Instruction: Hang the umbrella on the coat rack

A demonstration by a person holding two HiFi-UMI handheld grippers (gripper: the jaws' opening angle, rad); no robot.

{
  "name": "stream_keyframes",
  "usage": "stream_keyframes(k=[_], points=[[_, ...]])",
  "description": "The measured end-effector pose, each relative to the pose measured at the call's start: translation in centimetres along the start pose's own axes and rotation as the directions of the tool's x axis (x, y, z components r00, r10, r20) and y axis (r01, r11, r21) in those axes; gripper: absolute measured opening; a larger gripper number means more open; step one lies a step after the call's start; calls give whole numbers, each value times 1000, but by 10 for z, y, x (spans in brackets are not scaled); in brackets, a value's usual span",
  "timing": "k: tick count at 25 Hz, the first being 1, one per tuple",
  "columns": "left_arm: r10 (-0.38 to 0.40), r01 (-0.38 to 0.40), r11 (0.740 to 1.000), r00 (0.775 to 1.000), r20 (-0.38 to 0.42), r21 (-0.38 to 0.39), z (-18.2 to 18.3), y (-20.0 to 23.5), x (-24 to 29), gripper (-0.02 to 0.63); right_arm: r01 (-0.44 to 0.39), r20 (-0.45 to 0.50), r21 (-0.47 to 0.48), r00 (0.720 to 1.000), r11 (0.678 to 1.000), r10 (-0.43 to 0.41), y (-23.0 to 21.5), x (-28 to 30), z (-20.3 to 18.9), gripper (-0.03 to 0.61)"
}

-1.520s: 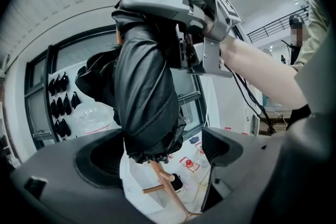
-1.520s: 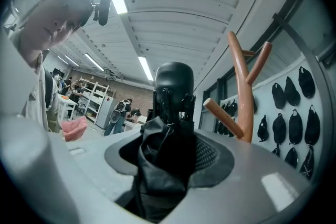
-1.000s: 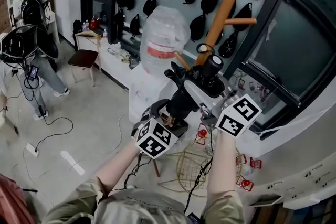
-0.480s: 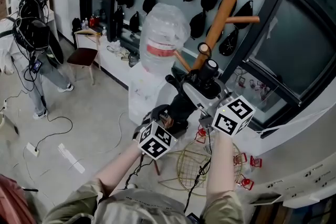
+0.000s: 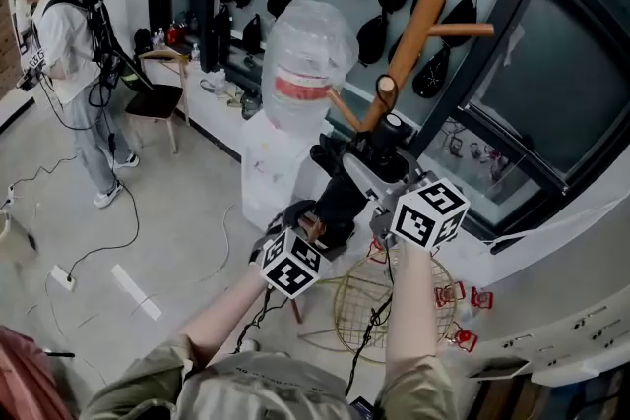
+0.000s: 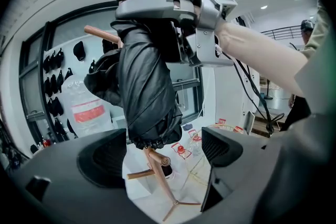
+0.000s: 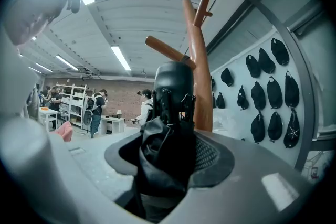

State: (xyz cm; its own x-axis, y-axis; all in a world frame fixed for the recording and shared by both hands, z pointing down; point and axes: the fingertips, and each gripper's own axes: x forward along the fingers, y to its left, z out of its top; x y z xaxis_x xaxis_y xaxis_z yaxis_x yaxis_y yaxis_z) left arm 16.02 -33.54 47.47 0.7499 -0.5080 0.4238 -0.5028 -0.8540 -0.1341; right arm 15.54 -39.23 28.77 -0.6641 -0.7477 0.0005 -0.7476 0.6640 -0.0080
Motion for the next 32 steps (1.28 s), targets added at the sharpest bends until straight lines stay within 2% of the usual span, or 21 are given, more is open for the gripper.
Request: stream_keyframes(k=[6,11,30,32], points=[[-8,8,1000,1000,-20,-21,-13,0,2,449,17,-41,22,999,1000,-16,-2,6,-25,221],[-9,8,999,1000,-24,-38,-18,-2,2,449,21,-28,30,999,999,-20,1,5,-28,221],[25,-27,998,999,-38,-58,-28,8,-4,449,115,27,-64,993,991,-114,6,3,-42,244],[28,-30,998,999,-40,-59,-30,9,-5,449,122,36,-67,992,990,-119,7,3,-42,266]])
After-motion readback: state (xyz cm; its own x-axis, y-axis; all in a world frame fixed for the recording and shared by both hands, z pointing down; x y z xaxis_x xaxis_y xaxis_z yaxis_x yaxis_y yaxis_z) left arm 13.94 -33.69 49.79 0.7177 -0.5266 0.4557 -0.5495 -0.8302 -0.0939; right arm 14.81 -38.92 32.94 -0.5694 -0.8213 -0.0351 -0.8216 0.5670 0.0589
